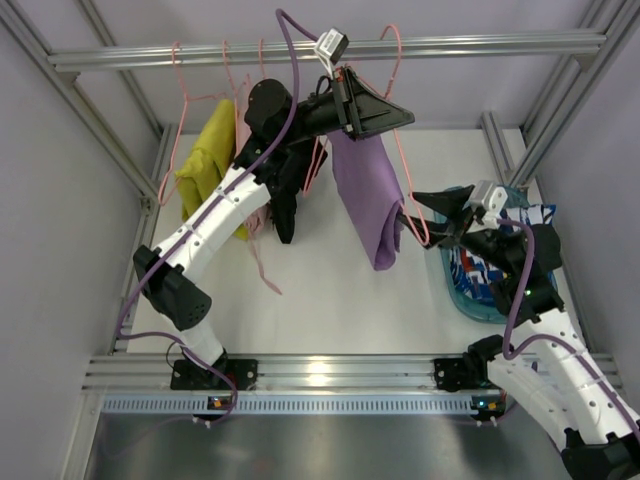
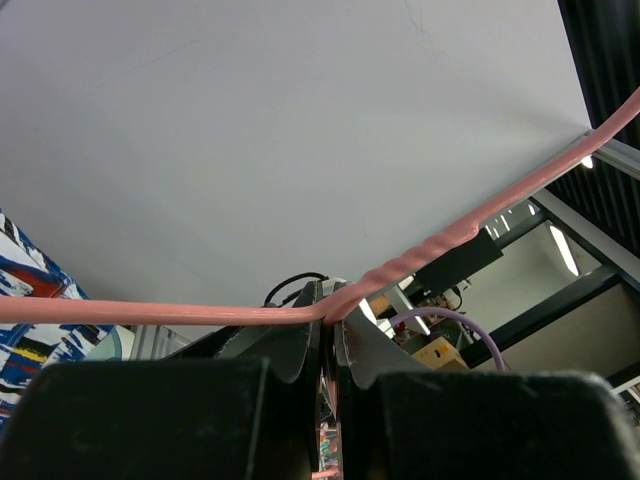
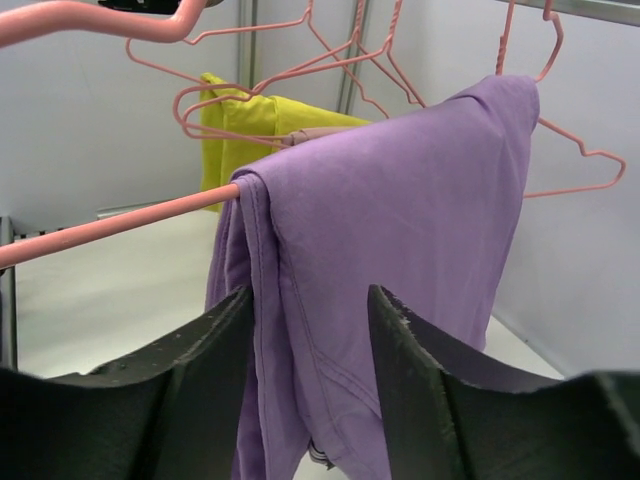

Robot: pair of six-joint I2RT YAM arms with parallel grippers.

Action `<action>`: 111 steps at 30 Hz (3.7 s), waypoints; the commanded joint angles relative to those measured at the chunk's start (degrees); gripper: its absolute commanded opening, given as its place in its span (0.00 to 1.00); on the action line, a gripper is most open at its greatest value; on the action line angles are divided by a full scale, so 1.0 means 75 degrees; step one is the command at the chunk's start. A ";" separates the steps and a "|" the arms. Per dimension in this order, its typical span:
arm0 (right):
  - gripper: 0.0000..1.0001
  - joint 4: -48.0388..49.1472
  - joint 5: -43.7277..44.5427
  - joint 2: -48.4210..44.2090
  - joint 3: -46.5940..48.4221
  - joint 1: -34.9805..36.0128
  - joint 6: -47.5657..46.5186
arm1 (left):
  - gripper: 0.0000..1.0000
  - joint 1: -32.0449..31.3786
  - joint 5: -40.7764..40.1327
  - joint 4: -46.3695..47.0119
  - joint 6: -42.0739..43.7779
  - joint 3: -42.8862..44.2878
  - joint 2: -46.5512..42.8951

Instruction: Remove the trousers from the hanger

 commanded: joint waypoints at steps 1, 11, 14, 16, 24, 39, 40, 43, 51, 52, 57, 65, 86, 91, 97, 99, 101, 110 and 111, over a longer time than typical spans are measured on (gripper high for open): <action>0.47 0.0538 0.0176 0.0110 0.0270 0.0098 -0.0103 | 0.00 -0.0039 -0.0116 0.0922 0.0214 0.0519 -0.0345; 0.49 0.1369 0.0212 0.0672 0.0282 0.0098 0.0365 | 0.00 -0.0086 -0.0127 0.0922 0.0214 0.0543 -0.0345; 0.54 0.1710 -0.0057 0.0801 0.0282 0.0098 0.0717 | 0.00 -0.0098 -0.0162 0.0922 0.0226 0.0531 -0.0333; 0.56 0.1757 -0.0245 0.0837 0.0282 0.0145 0.0835 | 0.00 -0.0086 -0.0174 0.0922 0.0261 0.0543 -0.0310; 0.57 0.1886 0.0151 0.1059 0.0305 0.0485 0.0402 | 0.00 -0.0133 -0.0139 0.0922 0.0226 0.0660 -0.0204; 0.00 0.1536 0.1394 0.1142 0.0949 0.0356 0.0425 | 0.00 -0.0192 0.0294 0.0957 0.0460 -0.0240 -0.0696; 0.00 0.1418 0.1453 0.1072 0.1089 0.0344 0.0425 | 0.00 -0.0180 0.0329 0.0968 0.0495 -0.0347 -0.0778; 0.00 0.0938 0.1746 0.0709 0.1335 0.0297 0.0366 | 0.00 -0.0157 0.0353 0.0980 0.0741 -0.0884 -0.0872; 0.00 -0.0222 0.2729 -0.0112 0.1875 0.0251 0.0448 | 0.00 -0.0145 0.0540 0.0992 0.1034 -0.1578 -0.0861; 0.00 -0.0270 0.2847 -0.0147 0.1968 0.0262 0.0413 | 0.00 -0.0145 0.0564 0.0992 0.1058 -0.1613 -0.0860; 0.00 -0.0516 0.3479 -0.0393 0.2285 0.0262 0.0226 | 0.00 -0.0145 0.0634 0.0992 0.1140 -0.2011 -0.0907; 0.00 -0.0575 0.4476 -0.0534 0.2578 0.0251 -0.0102 | 0.00 -0.0145 0.0599 0.0711 0.1526 -0.2668 -0.1141; 0.00 0.0691 0.6444 0.0403 0.4289 0.0262 -0.1379 | 0.00 -0.0297 0.0939 0.0441 0.1878 -0.3711 -0.1352; 0.00 0.0515 0.7300 0.0462 0.4688 0.0262 -0.1835 | 0.00 -0.0297 0.0939 0.0394 0.2042 -0.3746 -0.1341; 0.00 0.0258 0.7664 0.0217 0.4852 0.0251 -0.2433 | 0.00 -0.0309 0.1067 0.0394 0.2136 -0.3630 -0.1236; 0.00 -0.0022 0.7746 0.0064 0.4748 0.0239 -0.2668 | 0.00 -0.0309 0.1208 0.0394 0.2171 -0.3478 -0.1166; 0.00 -0.0059 0.8073 -0.0263 0.4467 0.0181 -0.3101 | 0.00 -0.0332 0.1418 0.0394 0.2358 -0.3186 -0.1107; 0.00 -0.1919 0.8931 -0.1751 0.3248 -0.1024 -0.3232 | 0.00 -0.0344 0.1748 0.0406 0.2535 -0.2598 -0.0861; 0.00 -0.2073 0.8919 -0.1904 0.3119 -0.1143 -0.3185 | 0.00 -0.0344 0.1748 0.0394 0.2535 -0.2563 -0.0860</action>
